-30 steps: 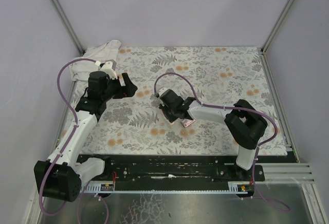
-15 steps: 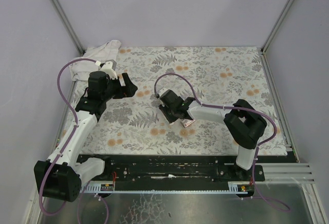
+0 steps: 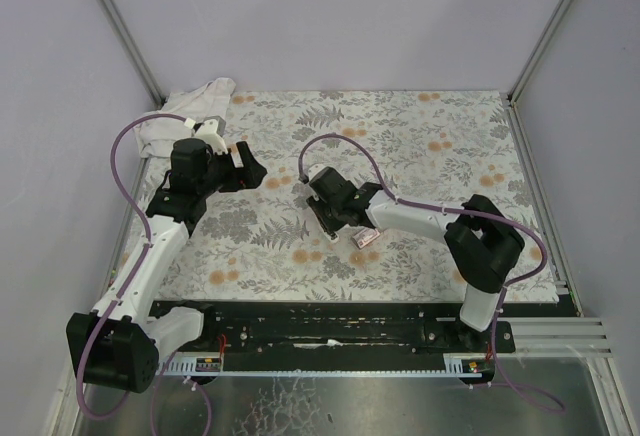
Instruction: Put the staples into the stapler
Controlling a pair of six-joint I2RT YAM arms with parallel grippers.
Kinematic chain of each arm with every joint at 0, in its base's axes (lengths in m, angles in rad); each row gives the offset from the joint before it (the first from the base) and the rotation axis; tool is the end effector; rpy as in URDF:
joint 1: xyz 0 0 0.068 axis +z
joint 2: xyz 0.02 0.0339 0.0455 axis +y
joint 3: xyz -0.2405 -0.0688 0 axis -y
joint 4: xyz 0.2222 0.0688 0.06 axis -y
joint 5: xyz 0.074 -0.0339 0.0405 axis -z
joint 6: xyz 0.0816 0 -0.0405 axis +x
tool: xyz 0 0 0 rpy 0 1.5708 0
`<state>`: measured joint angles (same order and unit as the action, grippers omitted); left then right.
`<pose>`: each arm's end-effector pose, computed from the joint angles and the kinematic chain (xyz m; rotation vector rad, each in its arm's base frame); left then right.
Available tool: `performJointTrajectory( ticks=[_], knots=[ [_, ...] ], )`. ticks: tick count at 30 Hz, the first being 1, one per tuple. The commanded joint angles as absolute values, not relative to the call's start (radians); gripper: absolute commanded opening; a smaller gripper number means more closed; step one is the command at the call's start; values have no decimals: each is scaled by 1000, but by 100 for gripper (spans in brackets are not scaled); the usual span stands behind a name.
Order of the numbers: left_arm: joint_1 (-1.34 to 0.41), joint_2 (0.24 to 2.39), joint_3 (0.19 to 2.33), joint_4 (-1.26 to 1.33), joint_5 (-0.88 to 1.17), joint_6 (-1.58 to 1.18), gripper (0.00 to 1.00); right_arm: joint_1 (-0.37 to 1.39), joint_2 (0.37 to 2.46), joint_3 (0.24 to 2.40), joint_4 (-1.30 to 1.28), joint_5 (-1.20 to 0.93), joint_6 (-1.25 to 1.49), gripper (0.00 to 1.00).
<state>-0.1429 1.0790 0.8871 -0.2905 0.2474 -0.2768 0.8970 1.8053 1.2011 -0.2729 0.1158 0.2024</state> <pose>0.2660 -0.0585 0.2710 0.0169 2.0766 -0.5129 0.2519 0.3004 0.1513 -0.7921 2.3405 0.3444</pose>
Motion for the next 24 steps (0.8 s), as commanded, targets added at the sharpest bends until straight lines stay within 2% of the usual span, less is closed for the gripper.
performJointTrajectory(
  ticks=[1,9,24],
  knots=[
    [-135,1077,876,-235,254,-282,86,907,1773,1255,-305,150,209,32],
    [-133,1079,876,-235,257,-282,86,906,1819,1230,-283,152,224,22],
    [-133,1079,876,-235,257,-282,86,906,1863,1200,-263,161,228,18]
  ],
)
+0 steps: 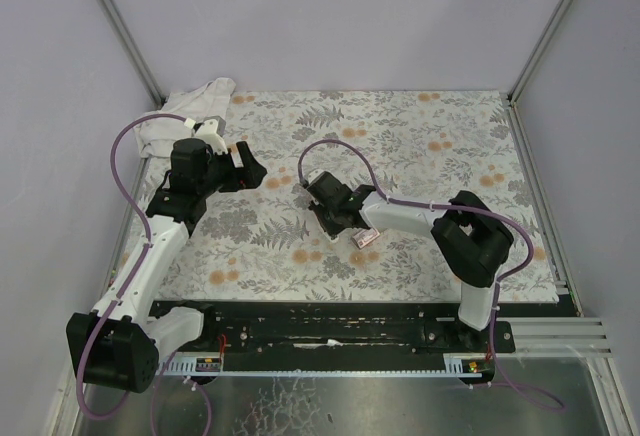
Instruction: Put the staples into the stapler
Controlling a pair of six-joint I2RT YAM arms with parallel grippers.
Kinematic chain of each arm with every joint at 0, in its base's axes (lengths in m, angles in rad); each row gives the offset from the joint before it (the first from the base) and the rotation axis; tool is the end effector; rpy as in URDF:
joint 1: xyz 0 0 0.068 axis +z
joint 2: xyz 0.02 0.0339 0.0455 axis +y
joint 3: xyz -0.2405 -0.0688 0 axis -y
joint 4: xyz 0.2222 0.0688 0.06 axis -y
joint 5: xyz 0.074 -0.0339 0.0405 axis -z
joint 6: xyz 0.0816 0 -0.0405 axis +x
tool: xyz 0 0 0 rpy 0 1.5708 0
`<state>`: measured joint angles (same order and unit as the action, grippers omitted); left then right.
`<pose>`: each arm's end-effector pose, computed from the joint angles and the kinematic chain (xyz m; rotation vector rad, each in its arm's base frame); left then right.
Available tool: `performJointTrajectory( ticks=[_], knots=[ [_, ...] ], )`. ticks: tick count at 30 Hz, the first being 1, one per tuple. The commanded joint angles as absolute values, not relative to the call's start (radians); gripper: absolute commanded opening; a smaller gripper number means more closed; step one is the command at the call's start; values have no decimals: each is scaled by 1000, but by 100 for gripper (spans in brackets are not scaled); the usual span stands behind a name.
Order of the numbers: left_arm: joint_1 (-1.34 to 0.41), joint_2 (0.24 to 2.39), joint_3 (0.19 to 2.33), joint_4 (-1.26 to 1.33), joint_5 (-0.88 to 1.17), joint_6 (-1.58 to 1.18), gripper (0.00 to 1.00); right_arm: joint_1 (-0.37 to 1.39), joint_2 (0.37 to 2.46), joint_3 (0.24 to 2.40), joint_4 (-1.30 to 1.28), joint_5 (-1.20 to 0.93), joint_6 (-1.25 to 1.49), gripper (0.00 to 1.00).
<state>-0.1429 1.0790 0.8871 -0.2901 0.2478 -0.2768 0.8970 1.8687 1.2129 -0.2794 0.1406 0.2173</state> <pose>0.2660 -0.0585 0.2710 0.0172 2.0763 -0.5133 0.2555 0.3017 0.1309 -0.7836 2.3911 0.2872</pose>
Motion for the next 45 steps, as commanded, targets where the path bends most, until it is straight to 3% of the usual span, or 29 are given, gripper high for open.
performJointTrajectory(
  ticks=[1,9,18,24,30,45],
  knots=[
    [-133,1079,876,-235,257,-282,86,906,1864,1197,-263,161,230,18],
    [-133,1062,871,-227,242,-284,86,905,1783,1201,-288,159,235,20],
    [-133,1038,854,-211,214,-284,86,843,1501,1099,-387,166,265,46],
    [-133,1052,856,-212,229,-288,86,686,1406,943,-427,173,252,52],
    [-134,1055,853,-212,223,-290,86,550,1472,896,-407,115,236,53],
    [-133,1063,851,-212,215,-288,86,532,1610,996,-324,92,224,47]
  ],
)
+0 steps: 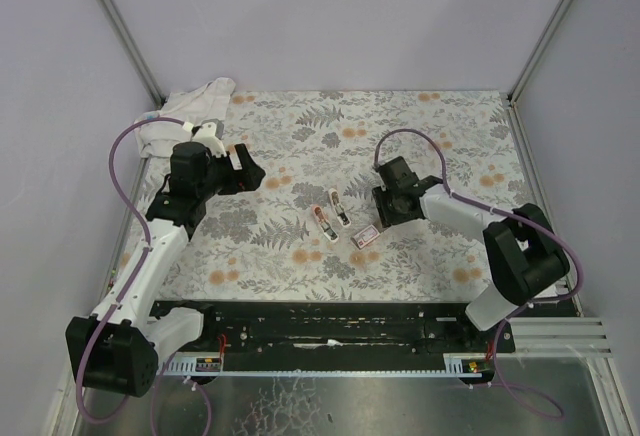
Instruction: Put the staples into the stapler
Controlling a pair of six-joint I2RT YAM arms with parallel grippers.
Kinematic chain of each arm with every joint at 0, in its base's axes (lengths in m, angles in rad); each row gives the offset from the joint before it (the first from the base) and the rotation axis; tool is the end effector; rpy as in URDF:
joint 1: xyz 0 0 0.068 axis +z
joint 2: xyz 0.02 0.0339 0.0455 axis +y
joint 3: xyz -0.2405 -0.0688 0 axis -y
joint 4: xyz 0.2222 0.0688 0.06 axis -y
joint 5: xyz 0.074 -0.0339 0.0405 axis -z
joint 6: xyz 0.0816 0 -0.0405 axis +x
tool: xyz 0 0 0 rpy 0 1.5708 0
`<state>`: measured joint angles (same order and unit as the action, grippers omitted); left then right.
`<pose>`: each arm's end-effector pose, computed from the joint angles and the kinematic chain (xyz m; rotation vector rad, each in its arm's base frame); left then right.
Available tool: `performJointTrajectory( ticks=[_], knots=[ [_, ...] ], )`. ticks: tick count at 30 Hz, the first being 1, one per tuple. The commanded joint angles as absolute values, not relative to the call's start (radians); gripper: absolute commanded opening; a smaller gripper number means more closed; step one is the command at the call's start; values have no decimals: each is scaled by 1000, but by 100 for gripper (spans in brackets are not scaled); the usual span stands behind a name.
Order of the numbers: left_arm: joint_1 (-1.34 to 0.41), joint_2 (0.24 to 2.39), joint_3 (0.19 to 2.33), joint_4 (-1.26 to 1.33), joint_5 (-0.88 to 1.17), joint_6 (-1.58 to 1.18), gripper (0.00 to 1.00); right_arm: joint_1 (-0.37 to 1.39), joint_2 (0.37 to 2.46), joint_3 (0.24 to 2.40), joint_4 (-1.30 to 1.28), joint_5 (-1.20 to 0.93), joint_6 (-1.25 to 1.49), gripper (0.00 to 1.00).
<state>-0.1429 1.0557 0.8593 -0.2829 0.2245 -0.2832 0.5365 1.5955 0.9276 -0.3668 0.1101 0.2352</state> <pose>0.2621 -0.0561 0.2675 -0.0037 2.0735 -0.4935 0.2769 0.1542 0.1301 -0.3515 2.5778 0.1361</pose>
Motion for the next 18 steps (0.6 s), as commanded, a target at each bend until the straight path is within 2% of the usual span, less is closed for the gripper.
performJointTrajectory(
  ticks=[1,18],
  knots=[
    [-134,1067,854,-212,217,-288,86,533,1619,1004,-319,92,223,47],
    [-131,1076,860,-210,233,-293,86,532,1716,1034,-305,96,259,34]
  ],
)
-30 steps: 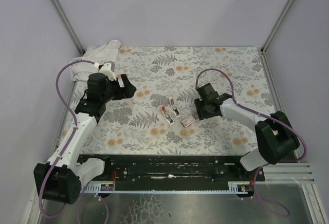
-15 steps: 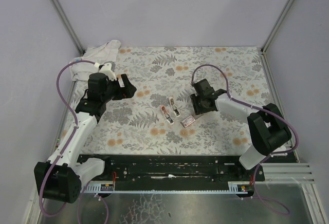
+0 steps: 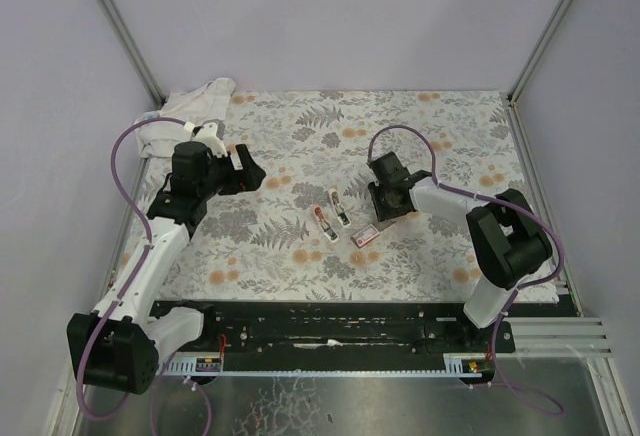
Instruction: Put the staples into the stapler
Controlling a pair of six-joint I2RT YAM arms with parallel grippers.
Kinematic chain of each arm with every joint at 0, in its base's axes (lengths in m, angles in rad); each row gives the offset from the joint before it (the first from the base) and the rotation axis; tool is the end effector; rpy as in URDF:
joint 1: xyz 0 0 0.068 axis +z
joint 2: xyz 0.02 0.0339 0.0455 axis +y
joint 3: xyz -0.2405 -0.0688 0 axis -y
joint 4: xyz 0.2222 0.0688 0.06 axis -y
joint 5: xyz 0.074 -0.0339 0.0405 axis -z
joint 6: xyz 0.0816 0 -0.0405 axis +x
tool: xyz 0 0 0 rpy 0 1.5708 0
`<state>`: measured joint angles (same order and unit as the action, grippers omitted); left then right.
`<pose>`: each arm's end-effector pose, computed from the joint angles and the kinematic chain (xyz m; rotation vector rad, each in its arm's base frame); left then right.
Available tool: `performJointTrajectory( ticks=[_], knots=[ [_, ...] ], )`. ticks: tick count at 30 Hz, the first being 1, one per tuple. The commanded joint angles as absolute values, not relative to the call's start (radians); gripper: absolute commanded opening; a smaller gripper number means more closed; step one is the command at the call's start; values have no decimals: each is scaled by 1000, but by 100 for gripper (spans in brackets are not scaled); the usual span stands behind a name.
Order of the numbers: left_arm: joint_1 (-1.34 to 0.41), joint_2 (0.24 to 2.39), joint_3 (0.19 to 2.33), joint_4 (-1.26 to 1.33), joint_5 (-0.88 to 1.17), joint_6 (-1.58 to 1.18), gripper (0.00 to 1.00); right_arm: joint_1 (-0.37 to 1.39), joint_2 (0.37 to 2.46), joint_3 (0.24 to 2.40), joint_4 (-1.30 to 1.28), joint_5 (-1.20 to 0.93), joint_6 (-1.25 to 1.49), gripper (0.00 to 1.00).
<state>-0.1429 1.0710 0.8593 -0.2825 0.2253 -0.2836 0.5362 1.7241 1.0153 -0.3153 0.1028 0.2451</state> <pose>0.2644 -0.0565 0.2637 -0.0061 2.0885 -0.4937 0.3010 0.1691 0.1195 -0.3392 2.5719 0.1535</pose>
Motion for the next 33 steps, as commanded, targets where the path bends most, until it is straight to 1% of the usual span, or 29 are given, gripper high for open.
performJointTrajectory(
  ticks=[1,6,11,16,24,33],
  knots=[
    [-130,1076,859,-209,234,-293,86,532,1713,1034,-308,97,260,34],
    [-129,1078,859,-209,236,-293,86,532,1685,1025,-319,95,263,34],
    [-129,1078,858,-209,239,-294,86,532,1641,1022,-336,97,268,36],
    [-127,1078,858,-209,239,-295,86,533,1616,1024,-344,98,269,37],
    [-127,1080,857,-209,238,-295,86,532,1654,1017,-332,79,260,34],
    [-126,1079,859,-209,238,-295,86,533,1712,1021,-317,71,257,33]
  ],
)
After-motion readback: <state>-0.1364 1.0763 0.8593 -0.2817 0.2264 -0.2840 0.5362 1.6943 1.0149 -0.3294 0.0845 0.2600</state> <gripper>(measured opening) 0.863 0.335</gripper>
